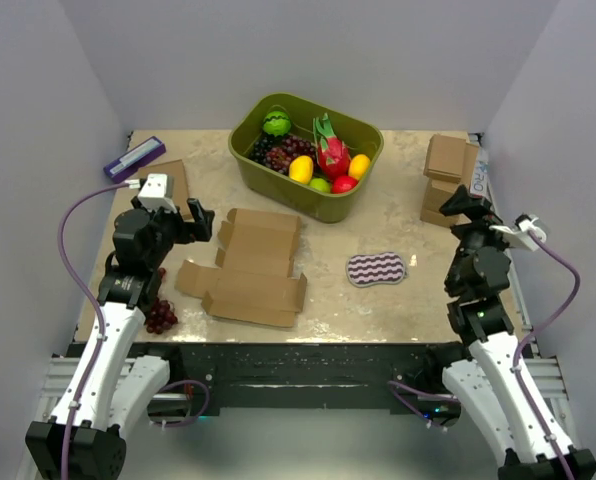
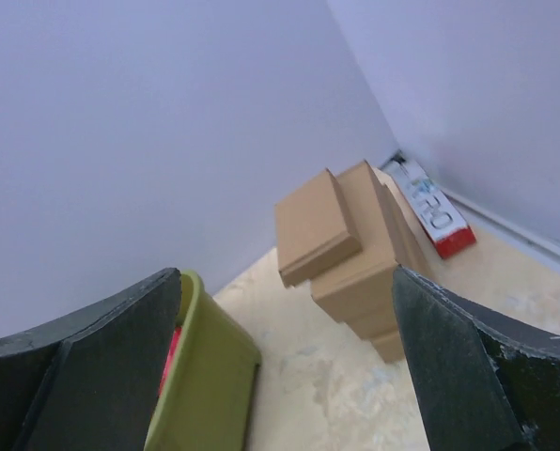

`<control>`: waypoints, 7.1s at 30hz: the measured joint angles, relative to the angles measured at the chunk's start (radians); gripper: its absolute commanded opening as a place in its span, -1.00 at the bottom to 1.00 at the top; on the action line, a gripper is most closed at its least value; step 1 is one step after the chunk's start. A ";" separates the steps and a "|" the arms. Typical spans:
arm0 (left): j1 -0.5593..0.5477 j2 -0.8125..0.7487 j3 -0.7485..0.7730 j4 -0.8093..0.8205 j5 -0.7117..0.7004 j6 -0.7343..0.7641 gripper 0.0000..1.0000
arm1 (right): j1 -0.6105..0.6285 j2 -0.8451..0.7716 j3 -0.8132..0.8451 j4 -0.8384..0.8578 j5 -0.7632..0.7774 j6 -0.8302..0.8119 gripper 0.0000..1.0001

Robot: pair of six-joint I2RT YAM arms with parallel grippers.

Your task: Fold the paper box

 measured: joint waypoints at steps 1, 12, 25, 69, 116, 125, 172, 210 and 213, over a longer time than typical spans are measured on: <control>0.000 0.000 0.000 0.000 -0.002 -0.001 1.00 | 0.000 -0.022 0.000 -0.039 0.003 0.006 0.98; 0.000 0.000 0.000 0.000 0.010 -0.008 1.00 | 0.027 0.178 0.096 -0.309 -0.248 0.134 0.97; 0.000 0.000 0.000 0.002 0.054 0.000 1.00 | 0.658 0.640 0.127 -0.407 -0.364 0.269 0.86; -0.035 0.039 0.000 0.150 0.439 0.057 1.00 | 0.789 0.791 0.549 -0.698 -0.258 -0.199 -1.00; -0.325 0.426 0.618 -0.303 0.819 0.506 0.15 | 0.615 0.899 1.179 -1.089 -1.015 -0.692 -1.00; -0.347 0.444 0.610 -0.334 0.831 0.542 -0.79 | 0.608 0.896 1.179 -1.103 -1.026 -0.703 -1.00; -0.284 0.190 0.272 0.280 0.553 0.159 -1.00 | 0.492 0.437 0.384 -0.295 -0.662 -0.314 0.96; -0.169 0.070 0.185 0.278 0.437 0.172 0.99 | 0.452 0.698 0.846 -0.949 -1.003 -0.561 -1.00; -0.169 0.078 0.209 0.232 0.471 0.223 0.99 | 0.451 0.771 0.848 -1.025 -1.008 -0.583 -1.00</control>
